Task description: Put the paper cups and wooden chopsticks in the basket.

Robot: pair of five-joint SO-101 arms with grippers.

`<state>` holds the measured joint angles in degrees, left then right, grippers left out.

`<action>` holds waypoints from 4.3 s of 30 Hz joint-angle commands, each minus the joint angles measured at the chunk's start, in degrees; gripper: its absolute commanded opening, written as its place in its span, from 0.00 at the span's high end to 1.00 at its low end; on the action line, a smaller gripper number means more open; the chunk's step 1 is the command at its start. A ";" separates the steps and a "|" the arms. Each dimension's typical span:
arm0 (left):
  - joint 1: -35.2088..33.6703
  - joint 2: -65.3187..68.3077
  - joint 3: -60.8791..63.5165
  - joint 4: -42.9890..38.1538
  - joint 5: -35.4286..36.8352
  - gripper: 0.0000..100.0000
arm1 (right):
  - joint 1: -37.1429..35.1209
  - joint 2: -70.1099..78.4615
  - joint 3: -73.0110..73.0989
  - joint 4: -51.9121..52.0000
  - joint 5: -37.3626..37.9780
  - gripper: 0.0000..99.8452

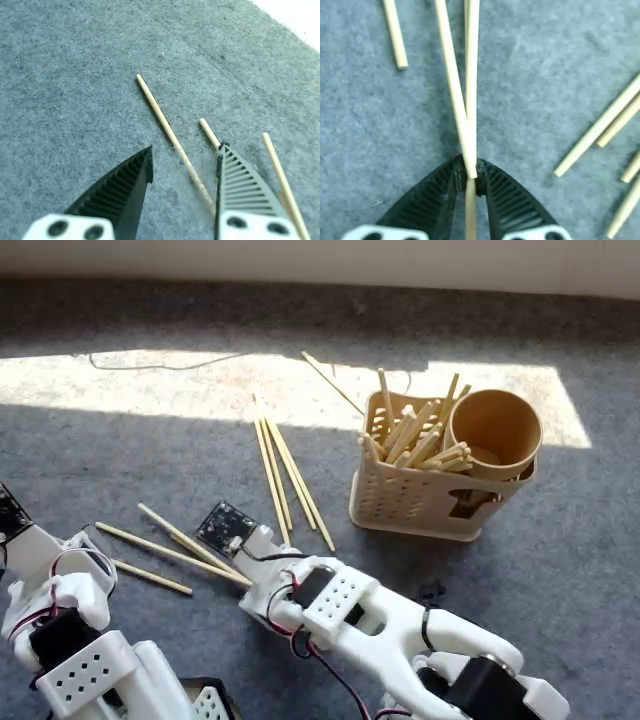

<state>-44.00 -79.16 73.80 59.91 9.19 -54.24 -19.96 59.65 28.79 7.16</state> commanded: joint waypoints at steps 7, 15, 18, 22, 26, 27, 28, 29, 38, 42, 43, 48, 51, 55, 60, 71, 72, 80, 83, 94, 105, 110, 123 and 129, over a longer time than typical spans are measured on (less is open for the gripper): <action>-0.66 -0.84 0.48 -1.05 0.26 0.79 | 5.32 -9.19 5.14 1.36 0.88 0.99; -0.66 -0.84 1.01 -1.05 0.26 0.79 | 5.41 -10.77 0.92 17.63 0.79 0.83; -0.66 -0.84 1.01 -1.05 0.26 0.79 | 5.49 -14.11 -1.19 20.18 0.79 0.83; -0.66 -0.84 1.10 -1.05 0.26 0.79 | 5.49 -19.74 -1.10 20.44 0.70 0.83; -0.66 -0.84 1.10 -1.05 0.26 0.79 | 5.41 -21.67 -1.19 18.24 0.44 0.83; -0.66 -0.84 1.10 -1.05 0.26 0.79 | 5.32 -21.32 -1.10 16.48 0.44 0.83; -0.66 -0.84 1.10 -1.05 0.26 0.79 | 5.32 -20.70 -1.01 14.55 0.00 0.83; -0.66 -0.84 1.10 -1.05 0.26 0.79 | 5.32 -19.82 -0.57 12.53 -1.23 0.83; -0.75 -0.84 1.19 -1.05 0.18 0.79 | -0.92 -12.00 0.92 -1.54 -3.16 0.83; -0.66 -0.84 1.19 -1.05 0.18 0.79 | -3.56 -6.29 0.84 -4.62 -3.08 0.83; -0.66 -0.84 1.19 -1.05 0.18 0.79 | -4.09 -4.53 0.75 -4.79 -2.99 0.83; -0.48 -0.84 1.19 -1.05 0.18 0.79 | -5.14 4.18 -1.80 -5.67 0.88 0.83; -0.48 -0.84 1.19 -1.05 0.18 0.79 | -3.82 8.66 -4.53 -5.49 1.23 0.83; -0.40 -0.84 2.68 -2.81 0.18 0.79 | -3.03 12.09 -6.99 -5.23 1.32 0.87; -0.48 -0.84 3.65 -4.13 0.18 0.79 | -2.42 12.09 -7.43 -4.53 2.90 1.00; -0.66 -0.84 3.65 -4.22 0.18 0.79 | 6.20 -9.98 -7.08 14.90 6.15 1.00; -0.57 -0.84 3.65 -4.22 0.18 0.79 | 7.52 -12.00 -6.99 17.19 6.15 1.00; -0.57 -0.84 3.65 -4.22 0.18 0.79 | 15.34 -19.12 -5.93 30.46 15.82 1.00; -0.66 -0.84 3.65 -4.22 0.18 0.79 | 18.51 -19.12 -4.09 30.99 19.43 1.00; -0.66 -0.84 3.74 -4.22 0.18 0.79 | 22.11 -19.65 -1.10 30.99 23.47 0.80; -0.48 -0.84 3.74 -4.22 0.18 0.79 | 12.44 -19.03 -1.27 13.32 10.37 0.81; -0.48 -0.84 3.74 -4.22 0.18 0.79 | 10.68 -17.10 -1.19 6.20 5.71 0.81; -0.40 -0.84 3.74 -4.22 0.18 0.79 | 9.89 5.85 -1.89 -10.42 5.63 0.81; -0.40 -0.84 3.74 -4.13 0.18 0.79 | 8.40 6.90 -1.80 -10.68 5.71 0.86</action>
<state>-44.00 -79.16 77.93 56.66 9.19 -45.01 -12.75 58.77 19.65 13.05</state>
